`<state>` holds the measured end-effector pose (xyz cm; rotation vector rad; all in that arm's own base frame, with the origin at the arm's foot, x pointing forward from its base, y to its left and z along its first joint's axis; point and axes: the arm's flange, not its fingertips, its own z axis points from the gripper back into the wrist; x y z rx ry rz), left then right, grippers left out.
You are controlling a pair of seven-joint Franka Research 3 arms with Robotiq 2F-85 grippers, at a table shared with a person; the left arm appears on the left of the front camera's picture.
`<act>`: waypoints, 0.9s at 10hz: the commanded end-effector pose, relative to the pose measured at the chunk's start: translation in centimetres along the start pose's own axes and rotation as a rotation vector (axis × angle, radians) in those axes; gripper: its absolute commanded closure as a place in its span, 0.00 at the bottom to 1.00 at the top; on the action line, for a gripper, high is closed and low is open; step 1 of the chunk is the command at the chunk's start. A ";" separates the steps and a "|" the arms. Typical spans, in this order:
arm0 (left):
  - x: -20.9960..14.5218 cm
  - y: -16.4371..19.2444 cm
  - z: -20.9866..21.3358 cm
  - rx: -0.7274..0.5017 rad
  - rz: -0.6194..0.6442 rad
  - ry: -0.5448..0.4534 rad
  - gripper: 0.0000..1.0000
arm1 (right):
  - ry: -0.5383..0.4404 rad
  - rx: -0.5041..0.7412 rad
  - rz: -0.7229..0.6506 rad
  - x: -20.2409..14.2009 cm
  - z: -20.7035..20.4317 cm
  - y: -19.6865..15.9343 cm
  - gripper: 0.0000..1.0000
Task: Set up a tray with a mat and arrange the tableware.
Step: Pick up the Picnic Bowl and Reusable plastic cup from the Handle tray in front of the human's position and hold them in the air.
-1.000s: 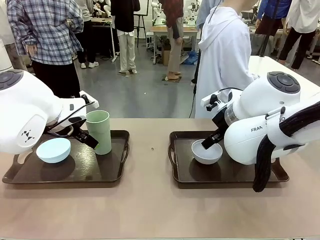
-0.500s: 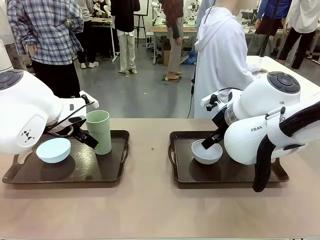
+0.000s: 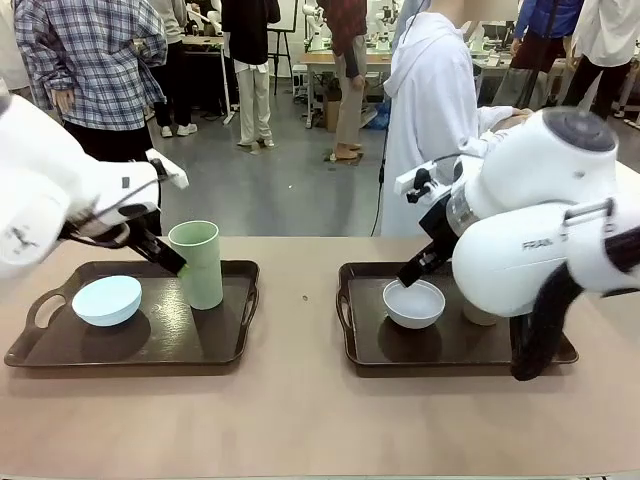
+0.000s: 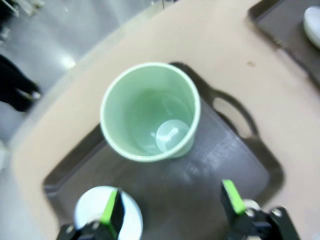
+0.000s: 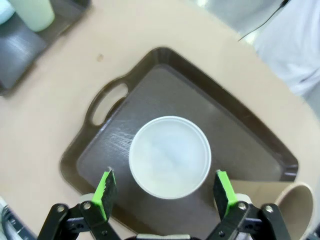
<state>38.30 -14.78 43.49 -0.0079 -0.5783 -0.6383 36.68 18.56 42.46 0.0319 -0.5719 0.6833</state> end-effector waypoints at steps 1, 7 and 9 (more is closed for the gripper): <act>-3.1 -1.7 5.5 -0.034 -0.014 0.107 0.00 | 0.151 -0.008 -0.052 -0.8 4.5 1.9 0.00; -4.8 -4.3 9.5 -0.133 -0.051 0.363 0.00 | 0.428 -0.053 -0.077 -5.5 10.0 3.9 0.00; -4.8 -4.3 9.5 -0.133 -0.051 0.363 0.00 | 0.428 -0.053 -0.077 -5.5 10.0 3.9 0.00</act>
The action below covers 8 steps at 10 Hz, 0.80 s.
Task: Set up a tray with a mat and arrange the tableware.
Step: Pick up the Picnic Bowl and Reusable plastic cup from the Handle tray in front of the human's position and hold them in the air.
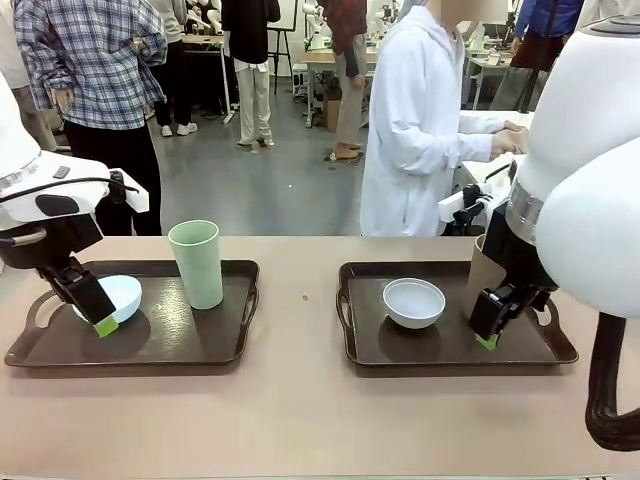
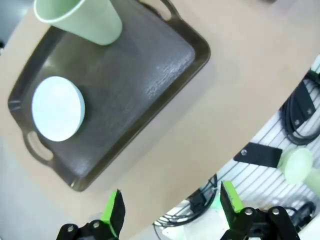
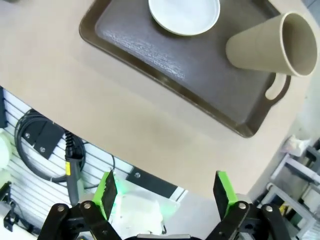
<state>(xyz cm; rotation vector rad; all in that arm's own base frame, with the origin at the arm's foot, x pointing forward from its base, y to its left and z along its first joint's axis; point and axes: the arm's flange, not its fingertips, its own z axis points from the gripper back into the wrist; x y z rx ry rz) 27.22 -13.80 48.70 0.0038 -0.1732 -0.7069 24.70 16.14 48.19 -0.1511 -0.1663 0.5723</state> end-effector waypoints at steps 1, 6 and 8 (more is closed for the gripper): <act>-0.3 -0.2 0.3 -0.002 -0.002 0.006 0.00 | 0.011 -0.004 0.000 -0.6 0.4 0.1 0.00; -1.3 8.8 -0.5 -0.558 0.028 -0.213 0.00 | 0.004 0.589 -0.177 -1.9 -3.6 -12.5 0.00; -4.5 11.5 0.5 -0.715 0.056 -0.369 0.00 | -0.099 0.703 -0.230 -5.6 -3.3 -16.5 0.00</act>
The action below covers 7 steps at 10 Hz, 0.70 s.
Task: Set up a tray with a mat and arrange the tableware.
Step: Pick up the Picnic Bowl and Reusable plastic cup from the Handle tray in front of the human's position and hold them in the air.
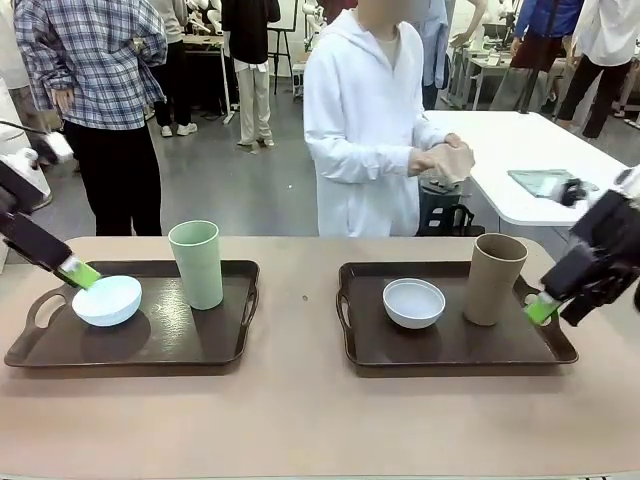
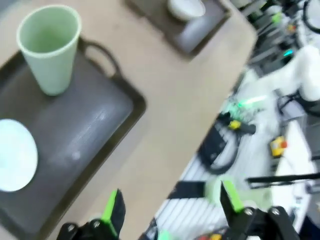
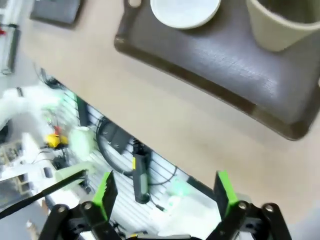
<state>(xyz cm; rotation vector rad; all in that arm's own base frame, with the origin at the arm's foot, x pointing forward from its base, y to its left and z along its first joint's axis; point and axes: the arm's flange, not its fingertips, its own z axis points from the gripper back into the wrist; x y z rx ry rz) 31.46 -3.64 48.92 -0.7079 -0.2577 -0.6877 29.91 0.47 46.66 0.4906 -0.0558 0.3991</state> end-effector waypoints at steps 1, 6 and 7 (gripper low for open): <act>-2.9 1.6 2.7 -0.132 0.038 -0.109 0.00 | -0.083 0.138 -0.021 -2.7 2.7 -2.5 0.00; -9.9 9.3 8.3 -0.263 0.253 -0.193 0.00 | -0.404 0.473 -0.047 -12.0 7.8 -11.1 0.00; -11.3 9.9 8.8 -0.290 0.234 -0.228 0.00 | -0.455 0.532 -0.047 -13.9 8.1 -12.6 0.00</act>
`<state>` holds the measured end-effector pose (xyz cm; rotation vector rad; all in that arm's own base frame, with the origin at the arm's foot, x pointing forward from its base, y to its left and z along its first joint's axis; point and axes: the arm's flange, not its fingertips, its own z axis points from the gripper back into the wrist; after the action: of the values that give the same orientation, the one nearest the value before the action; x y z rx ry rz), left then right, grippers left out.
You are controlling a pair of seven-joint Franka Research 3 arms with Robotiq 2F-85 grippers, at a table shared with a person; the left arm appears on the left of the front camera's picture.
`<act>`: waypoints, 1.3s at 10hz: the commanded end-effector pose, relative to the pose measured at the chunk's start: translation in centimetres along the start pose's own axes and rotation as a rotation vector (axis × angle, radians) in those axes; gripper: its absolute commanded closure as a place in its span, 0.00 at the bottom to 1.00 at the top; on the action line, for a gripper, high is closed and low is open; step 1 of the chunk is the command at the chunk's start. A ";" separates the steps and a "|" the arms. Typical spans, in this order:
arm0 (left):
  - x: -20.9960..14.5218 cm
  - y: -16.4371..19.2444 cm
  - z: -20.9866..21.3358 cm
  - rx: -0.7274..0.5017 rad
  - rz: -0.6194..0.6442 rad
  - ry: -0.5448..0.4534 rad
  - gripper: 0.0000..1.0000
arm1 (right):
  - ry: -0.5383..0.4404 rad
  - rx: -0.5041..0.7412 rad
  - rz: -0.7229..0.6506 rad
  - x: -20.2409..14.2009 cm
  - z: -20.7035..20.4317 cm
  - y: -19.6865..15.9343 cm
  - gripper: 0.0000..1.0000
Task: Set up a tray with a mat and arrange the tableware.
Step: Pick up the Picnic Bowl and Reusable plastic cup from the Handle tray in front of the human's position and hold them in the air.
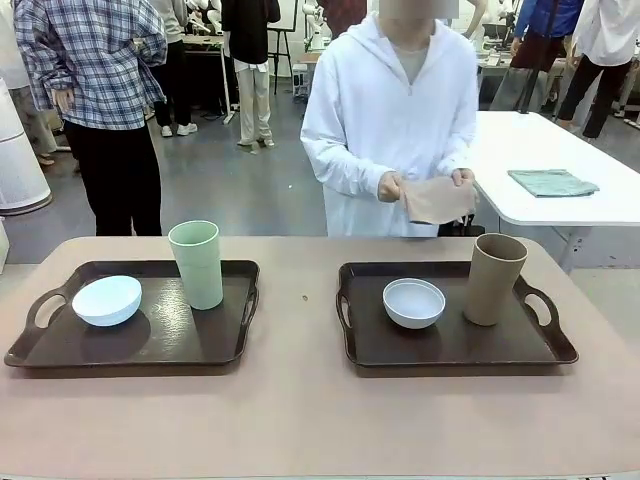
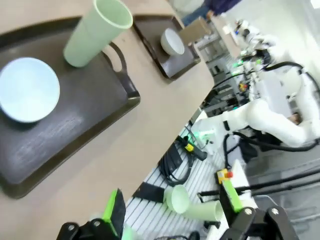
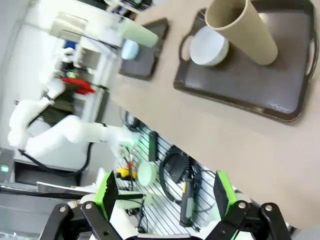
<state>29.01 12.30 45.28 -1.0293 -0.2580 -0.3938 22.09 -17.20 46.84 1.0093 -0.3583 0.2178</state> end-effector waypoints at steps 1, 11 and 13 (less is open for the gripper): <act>-0.7 1.4 2.1 -0.082 -0.032 -0.074 0.00 | -0.086 0.134 0.014 -1.2 2.0 -2.5 0.00; -5.9 2.3 7.4 -0.110 0.025 -0.181 0.00 | -0.206 0.210 -0.085 -7.3 7.0 -6.2 0.00; -7.5 2.8 8.5 -0.103 0.071 -0.221 0.00 | -0.225 0.207 -0.092 -8.2 7.7 -6.2 0.00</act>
<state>23.85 21.51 44.45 -1.1730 -0.3835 -0.2498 15.66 -26.88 42.37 1.2446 -0.4678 0.0502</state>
